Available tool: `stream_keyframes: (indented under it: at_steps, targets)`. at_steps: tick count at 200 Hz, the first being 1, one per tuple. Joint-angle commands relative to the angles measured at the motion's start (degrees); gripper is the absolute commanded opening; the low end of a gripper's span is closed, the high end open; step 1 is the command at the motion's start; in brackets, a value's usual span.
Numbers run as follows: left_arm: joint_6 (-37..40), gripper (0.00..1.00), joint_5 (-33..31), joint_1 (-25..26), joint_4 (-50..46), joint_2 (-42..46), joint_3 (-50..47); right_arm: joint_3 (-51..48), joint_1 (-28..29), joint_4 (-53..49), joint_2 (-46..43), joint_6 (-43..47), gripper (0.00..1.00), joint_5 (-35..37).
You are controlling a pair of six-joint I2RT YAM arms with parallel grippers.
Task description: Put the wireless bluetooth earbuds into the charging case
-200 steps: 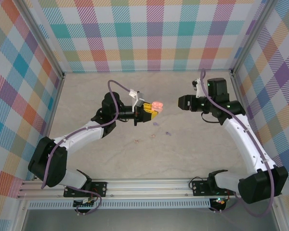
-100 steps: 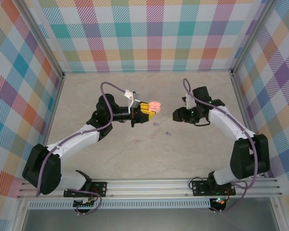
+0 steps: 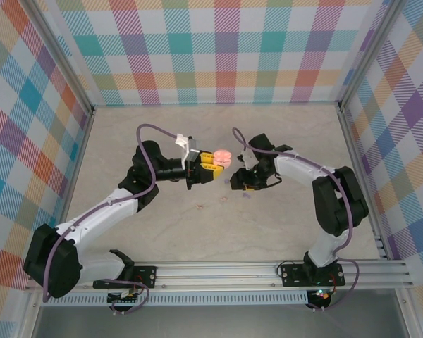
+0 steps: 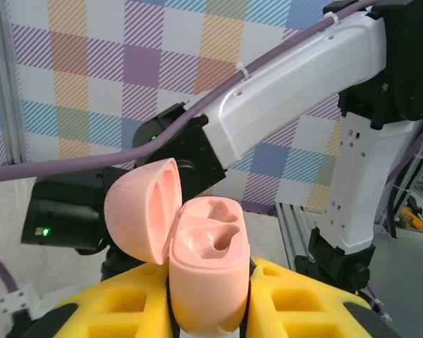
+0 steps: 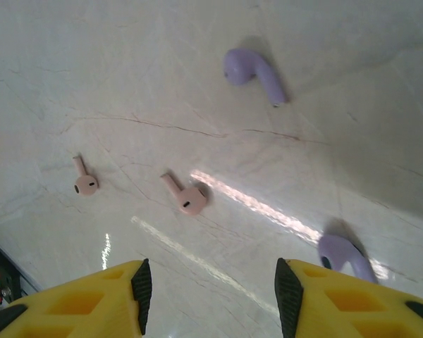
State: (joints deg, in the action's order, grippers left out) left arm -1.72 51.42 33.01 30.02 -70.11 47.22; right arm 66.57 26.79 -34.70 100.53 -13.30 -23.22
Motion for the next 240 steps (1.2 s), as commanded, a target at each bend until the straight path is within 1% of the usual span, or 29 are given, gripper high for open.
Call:
stream_keyframes:
  at_steps: [1,55,74,97,122,158,240]
  targets:
    - [1.39,0.24,0.35,0.91,-0.36,2.02,-0.55,2.14,1.46,-0.2,1.73,-0.32,0.52,-2.07]
    - [1.71,0.25,0.25,0.87,-1.11,2.78,-0.71,3.17,4.56,-0.03,5.0,-1.79,0.51,-1.85]
    - [1.72,0.25,0.15,0.87,-1.39,2.87,-0.57,3.65,5.79,-0.02,6.06,-1.95,0.49,-2.34]
    - [1.72,0.25,0.13,0.99,-1.49,2.89,-0.62,4.32,6.86,-0.01,7.36,-2.16,0.44,-3.11]
    - [1.72,0.25,0.11,0.95,-1.54,2.87,-0.64,5.13,7.87,-0.1,8.65,-2.47,0.42,-3.83]
    - [1.77,0.25,0.11,1.0,-1.7,2.72,-0.47,6.12,8.9,-0.53,10.18,-2.78,0.41,-3.76]
    - [1.78,0.25,0.26,1.0,-1.98,2.38,-0.38,7.44,9.38,-2.39,11.75,-3.29,0.41,0.73]
